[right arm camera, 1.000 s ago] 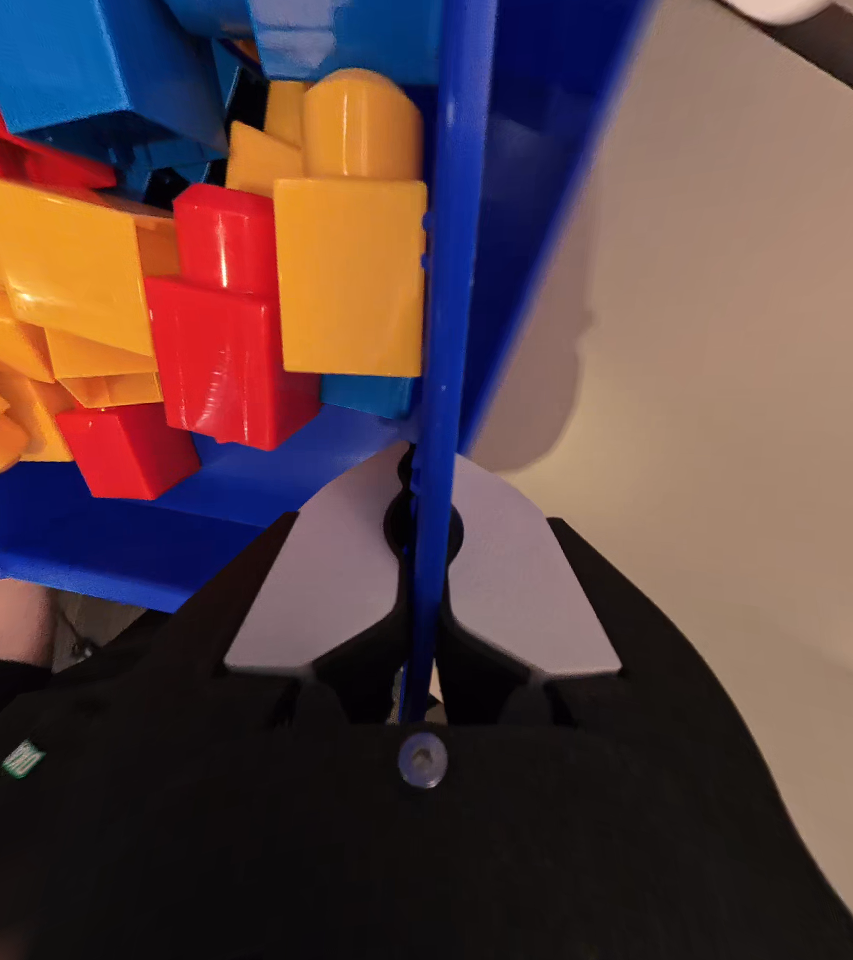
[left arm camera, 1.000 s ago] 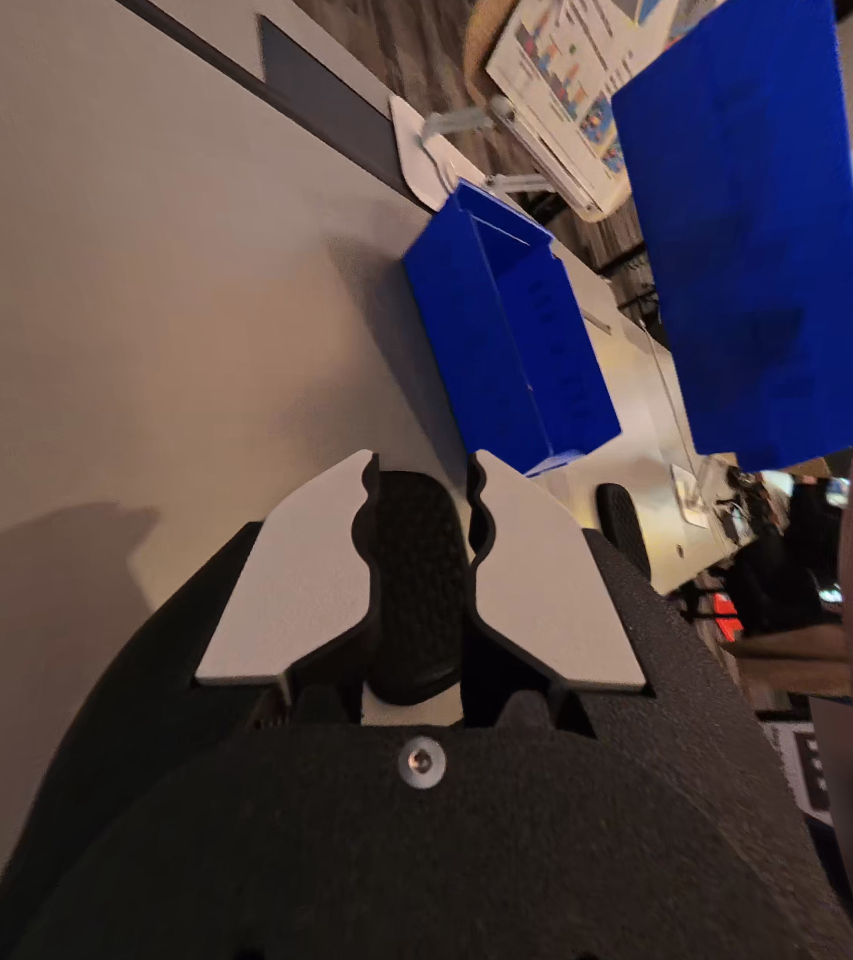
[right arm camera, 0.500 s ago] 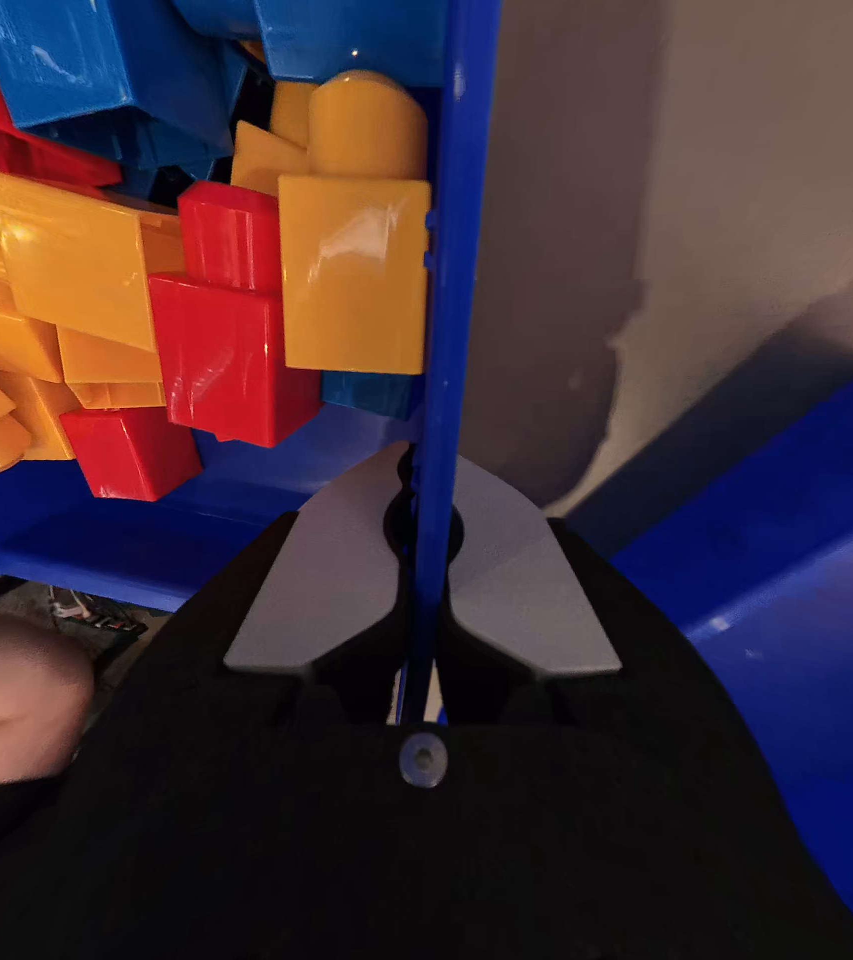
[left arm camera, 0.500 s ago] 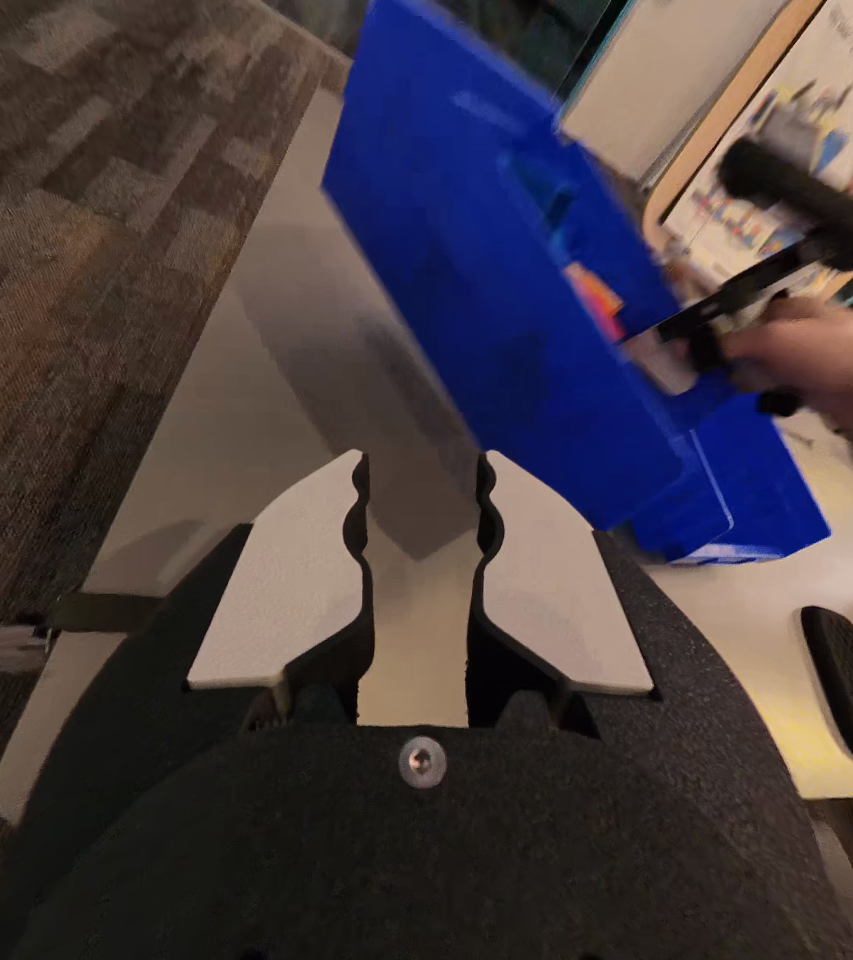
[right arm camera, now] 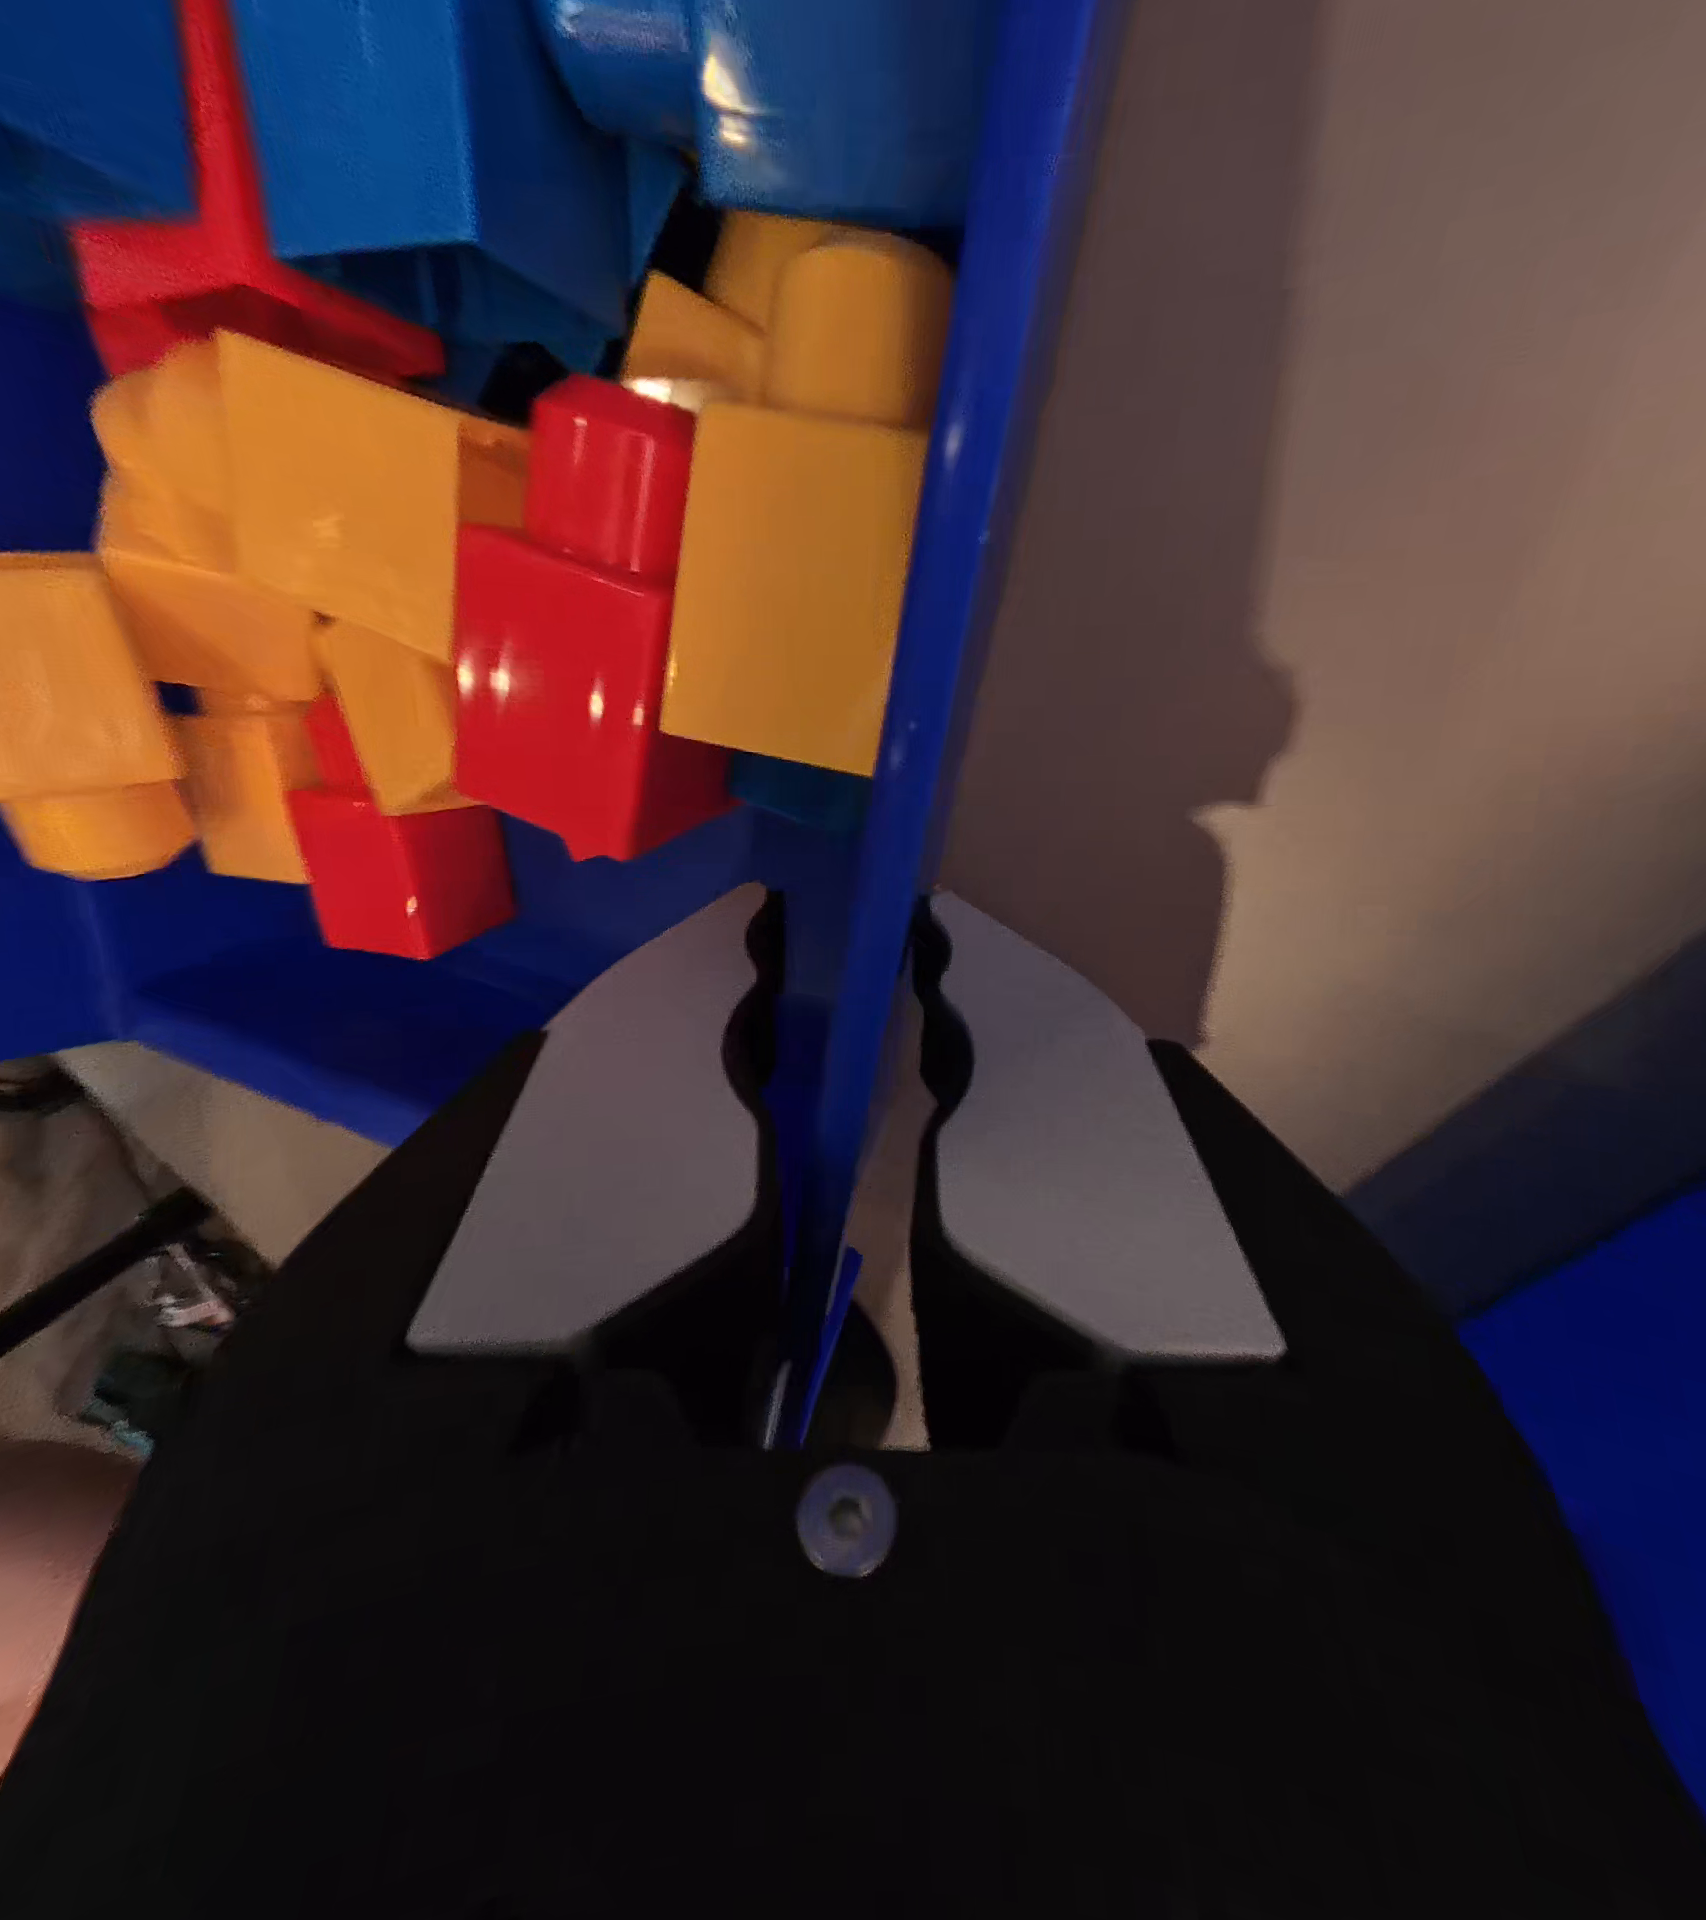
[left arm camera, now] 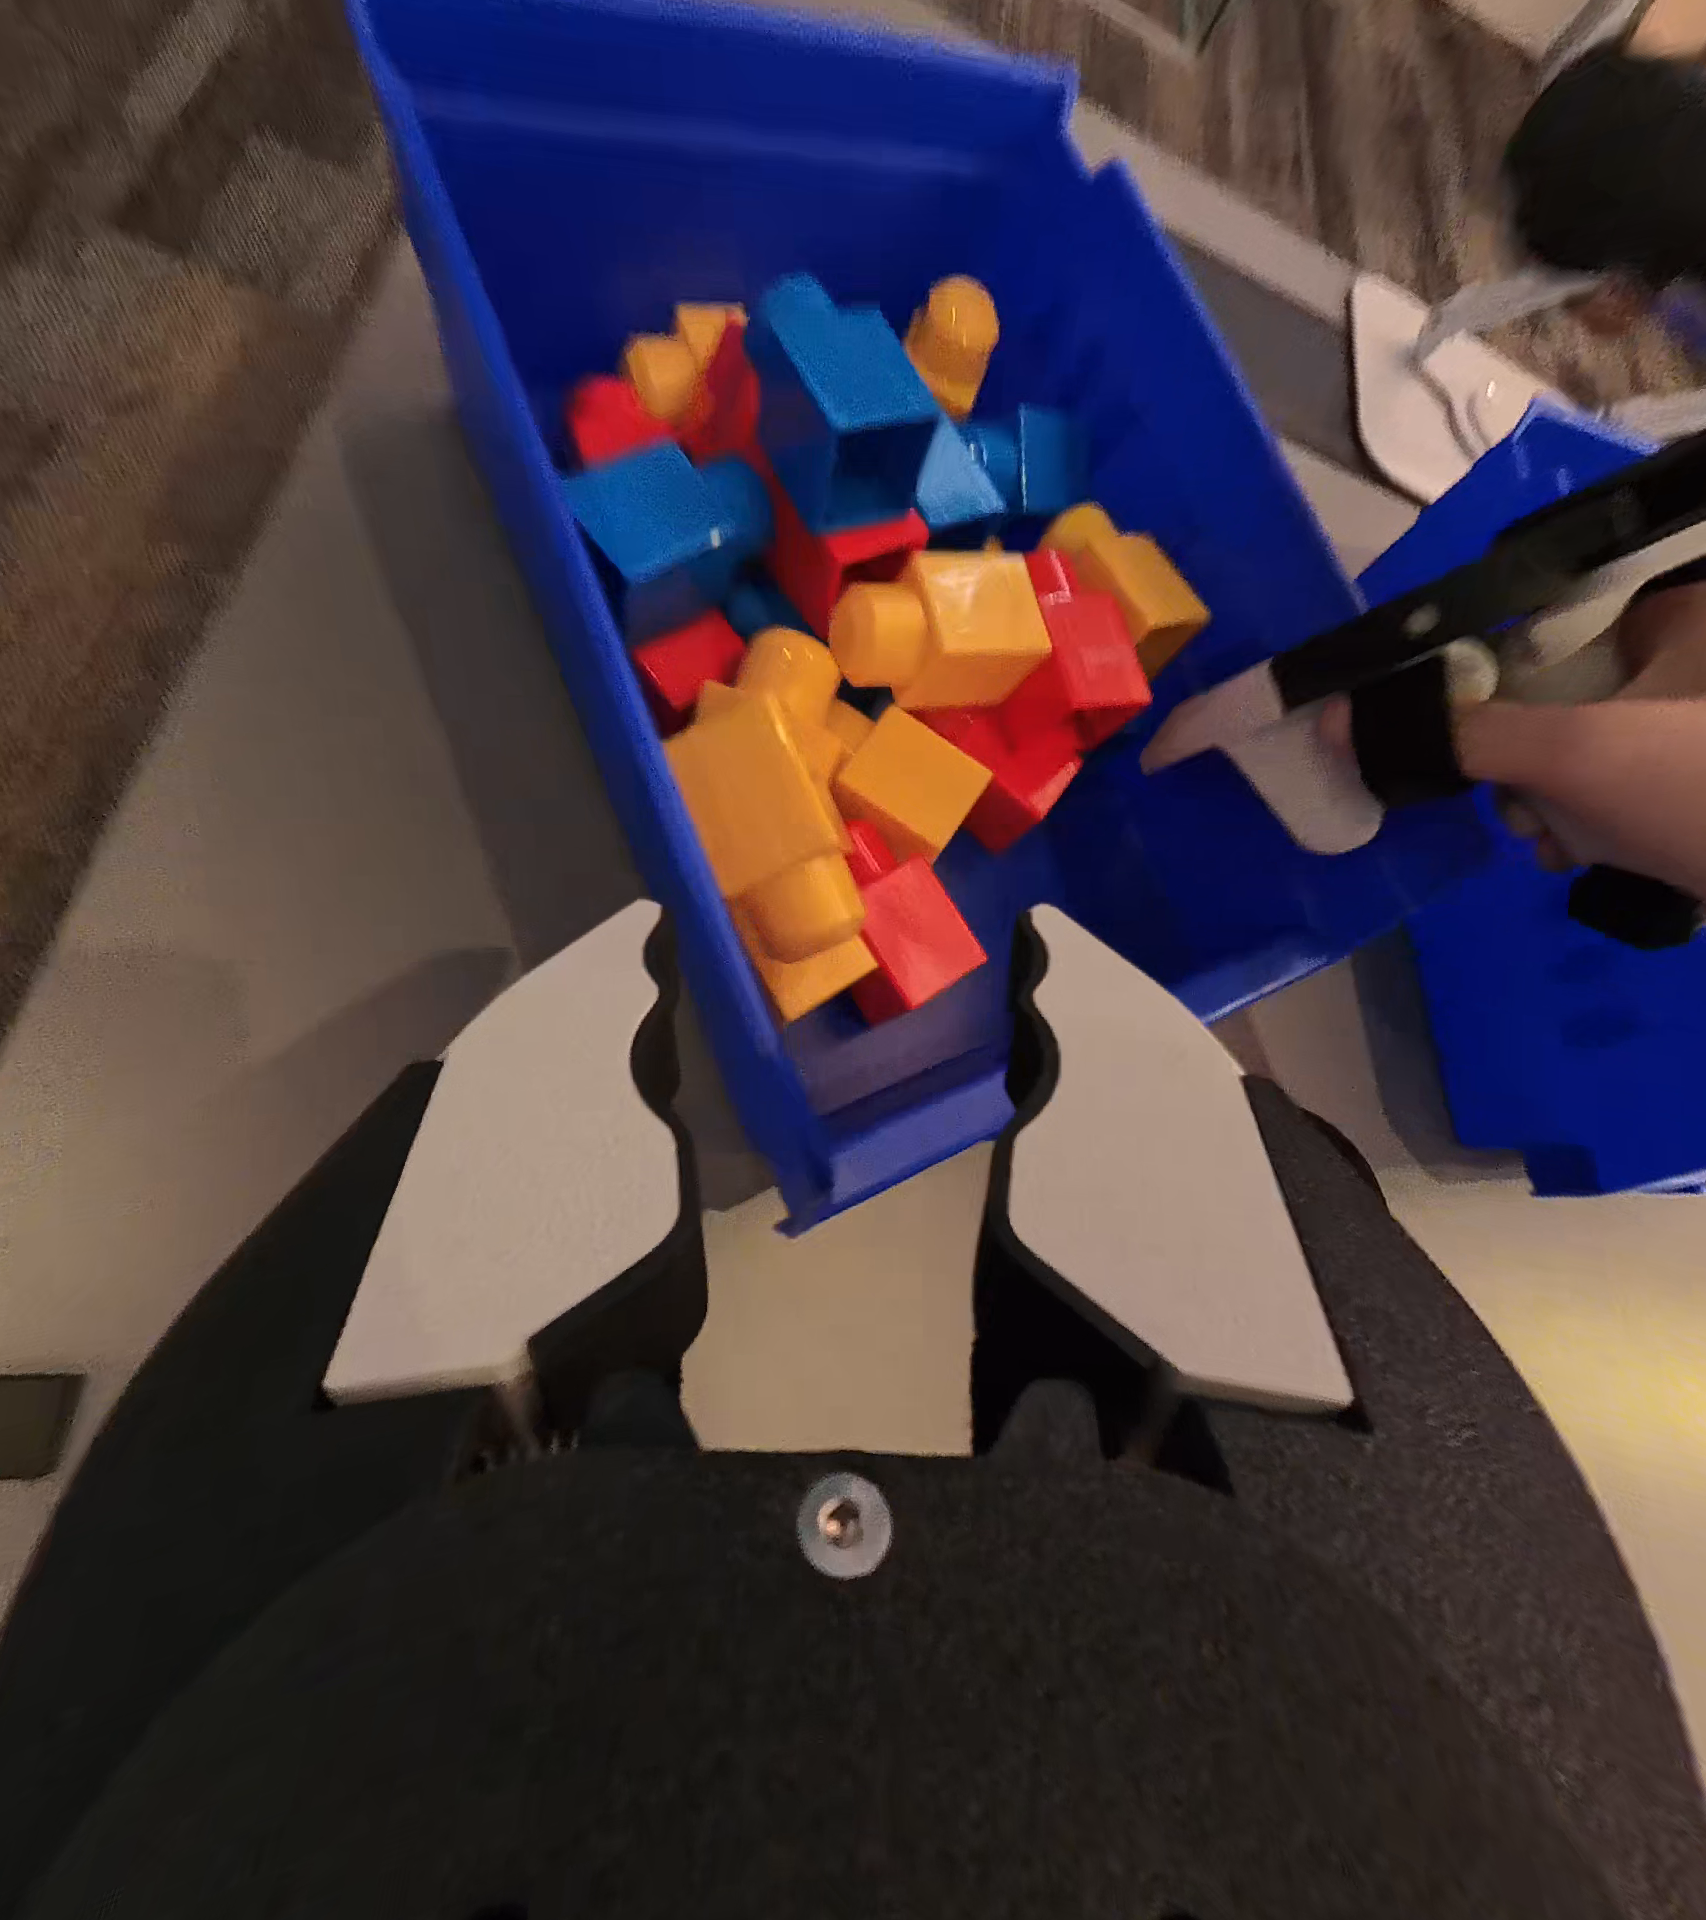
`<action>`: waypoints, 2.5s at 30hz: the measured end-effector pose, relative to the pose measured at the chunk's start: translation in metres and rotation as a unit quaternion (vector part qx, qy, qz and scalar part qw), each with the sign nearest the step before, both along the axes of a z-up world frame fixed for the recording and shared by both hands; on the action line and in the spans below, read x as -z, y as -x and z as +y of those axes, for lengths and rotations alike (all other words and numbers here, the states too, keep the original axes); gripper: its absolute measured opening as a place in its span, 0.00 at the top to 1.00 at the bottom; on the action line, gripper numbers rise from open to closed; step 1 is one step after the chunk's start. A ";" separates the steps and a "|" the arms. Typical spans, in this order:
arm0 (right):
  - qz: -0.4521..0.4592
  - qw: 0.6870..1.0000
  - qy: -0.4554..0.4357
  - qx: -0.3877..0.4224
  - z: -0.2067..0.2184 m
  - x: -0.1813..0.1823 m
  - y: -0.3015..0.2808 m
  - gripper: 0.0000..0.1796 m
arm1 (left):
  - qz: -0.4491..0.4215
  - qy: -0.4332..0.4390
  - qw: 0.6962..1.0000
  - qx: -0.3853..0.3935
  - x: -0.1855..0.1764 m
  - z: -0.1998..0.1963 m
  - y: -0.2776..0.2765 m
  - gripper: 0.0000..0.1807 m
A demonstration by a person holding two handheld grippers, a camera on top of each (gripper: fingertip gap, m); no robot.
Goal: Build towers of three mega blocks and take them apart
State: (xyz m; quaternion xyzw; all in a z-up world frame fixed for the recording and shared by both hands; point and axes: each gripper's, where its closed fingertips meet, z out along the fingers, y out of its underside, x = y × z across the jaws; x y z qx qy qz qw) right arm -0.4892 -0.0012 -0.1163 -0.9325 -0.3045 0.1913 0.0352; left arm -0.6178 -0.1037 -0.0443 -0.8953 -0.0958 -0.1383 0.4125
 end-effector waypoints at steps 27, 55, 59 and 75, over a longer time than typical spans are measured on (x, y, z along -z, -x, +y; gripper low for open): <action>0.041 0.958 -0.281 0.052 -0.019 -0.102 -0.348 0.85 | 0.175 0.112 0.968 0.139 0.053 0.056 0.116 0.97; -0.049 0.965 0.035 0.254 -0.018 -0.011 -0.454 0.97 | 0.095 -0.123 0.986 0.054 -0.096 0.037 0.096 0.85; -0.014 0.954 0.016 0.300 -0.035 -0.026 -0.553 0.97 | 0.094 -0.134 0.983 0.084 -0.105 0.027 0.072 0.85; -0.074 0.910 0.006 0.408 -0.144 -0.011 -0.859 0.97 | 0.097 -0.135 0.983 0.081 -0.120 0.012 0.034 0.86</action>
